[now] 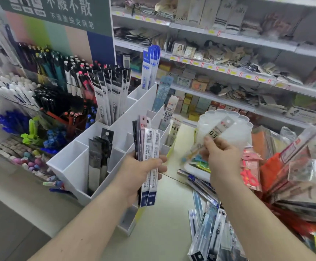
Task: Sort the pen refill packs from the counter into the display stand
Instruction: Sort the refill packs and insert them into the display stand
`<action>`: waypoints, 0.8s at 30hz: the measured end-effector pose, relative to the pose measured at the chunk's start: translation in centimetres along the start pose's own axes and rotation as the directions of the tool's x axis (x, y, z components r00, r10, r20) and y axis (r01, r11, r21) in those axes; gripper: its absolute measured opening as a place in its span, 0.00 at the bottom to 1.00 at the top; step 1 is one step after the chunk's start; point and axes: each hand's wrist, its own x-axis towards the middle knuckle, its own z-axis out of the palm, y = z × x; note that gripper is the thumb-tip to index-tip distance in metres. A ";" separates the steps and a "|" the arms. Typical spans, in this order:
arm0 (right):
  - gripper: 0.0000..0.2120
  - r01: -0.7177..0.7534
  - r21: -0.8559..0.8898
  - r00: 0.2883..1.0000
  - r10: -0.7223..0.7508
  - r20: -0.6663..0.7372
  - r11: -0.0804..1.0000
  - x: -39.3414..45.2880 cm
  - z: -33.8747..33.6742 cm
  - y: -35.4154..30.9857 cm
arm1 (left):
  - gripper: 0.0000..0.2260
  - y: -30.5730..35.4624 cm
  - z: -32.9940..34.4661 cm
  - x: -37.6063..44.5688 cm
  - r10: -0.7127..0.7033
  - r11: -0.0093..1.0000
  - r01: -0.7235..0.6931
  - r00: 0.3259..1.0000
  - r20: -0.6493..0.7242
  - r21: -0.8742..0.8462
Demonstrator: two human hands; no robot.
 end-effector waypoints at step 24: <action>0.13 -0.168 -0.533 0.973 0.228 0.048 0.829 12.2 8.6 8.3 | 0.08 0.7 -0.9 2.4 -0.042 0.999 0.044 0.996 0.081 -0.030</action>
